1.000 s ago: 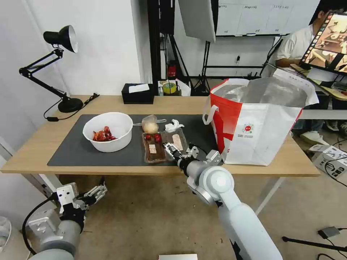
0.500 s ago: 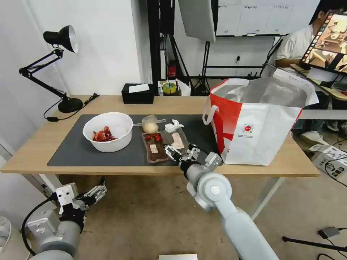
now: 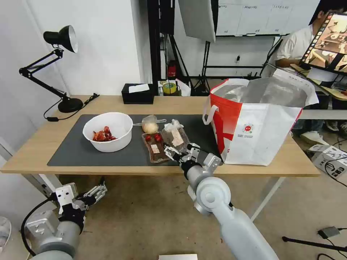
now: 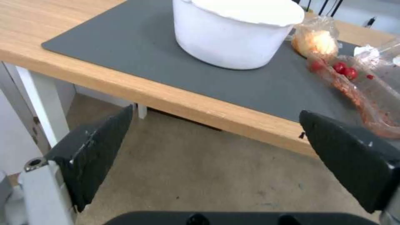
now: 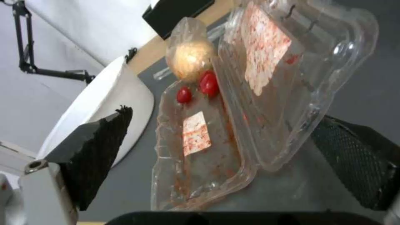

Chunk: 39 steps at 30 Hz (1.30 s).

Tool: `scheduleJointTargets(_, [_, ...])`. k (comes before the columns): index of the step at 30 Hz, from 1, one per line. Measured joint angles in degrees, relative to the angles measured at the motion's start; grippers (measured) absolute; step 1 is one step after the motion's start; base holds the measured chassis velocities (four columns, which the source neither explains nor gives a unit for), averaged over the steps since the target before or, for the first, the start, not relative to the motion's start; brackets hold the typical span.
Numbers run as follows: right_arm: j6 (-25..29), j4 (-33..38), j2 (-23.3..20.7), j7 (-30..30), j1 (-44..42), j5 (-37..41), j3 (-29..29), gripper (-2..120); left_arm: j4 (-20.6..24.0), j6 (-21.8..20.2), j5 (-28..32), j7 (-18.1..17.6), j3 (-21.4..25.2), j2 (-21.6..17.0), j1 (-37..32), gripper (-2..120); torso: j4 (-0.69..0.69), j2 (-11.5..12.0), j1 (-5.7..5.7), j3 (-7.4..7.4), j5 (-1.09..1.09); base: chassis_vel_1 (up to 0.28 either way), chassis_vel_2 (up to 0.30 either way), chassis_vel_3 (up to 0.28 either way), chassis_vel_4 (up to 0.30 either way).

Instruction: Pick up the trash from the table and place it into the takeout bag.

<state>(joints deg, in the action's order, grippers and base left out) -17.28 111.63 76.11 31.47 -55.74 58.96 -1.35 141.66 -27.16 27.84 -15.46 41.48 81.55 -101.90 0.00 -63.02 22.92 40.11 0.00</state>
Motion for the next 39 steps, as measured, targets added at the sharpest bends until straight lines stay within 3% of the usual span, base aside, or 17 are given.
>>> scheduleJointTargets(13, [0.67,0.85,0.09,-2.75,0.65,-2.38,-0.31,100,0.7,0.01,-0.13,0.01,0.28,-0.02,-0.72,100,0.0,0.0,0.0,0.0,0.0,0.0,0.0,0.0,0.0])
scheduleJointTargets(25, [1.02,0.98,-0.32,-3.42,4.21,1.57,-2.29,100,1.31,0.01,-0.13,0.0,0.85,-0.02,-0.94,100,0.0,0.0,0.0,0.0,0.0,0.0,0.0,0.0,0.0])
scheduleJointTargets(32, [-0.43,-1.13,1.38,-1.21,7.27,9.48,-3.47,100,1.58,0.01,-0.13,-0.01,1.22,0.11,-1.12,100,0.0,0.0,0.0,0.0,0.0,0.0,0.0,0.0,0.0])
scheduleJointTargets(35, [-1.59,-3.44,2.98,3.33,9.28,17.82,-3.45,100,1.6,0.05,-0.11,-0.02,1.49,0.15,-1.26,100,0.01,0.0,0.0,0.0,0.0,0.0,0.0,0.0,0.0])
scheduleJointTargets(39, [-2.2,-4.59,3.68,6.4,10.2,21.98,-3.12,100,1.6,0.06,-0.03,-0.02,1.77,0.16,-1.28,100,0.01,0.0,0.0,0.0,-0.01,0.0,0.0,0.0,0.0])
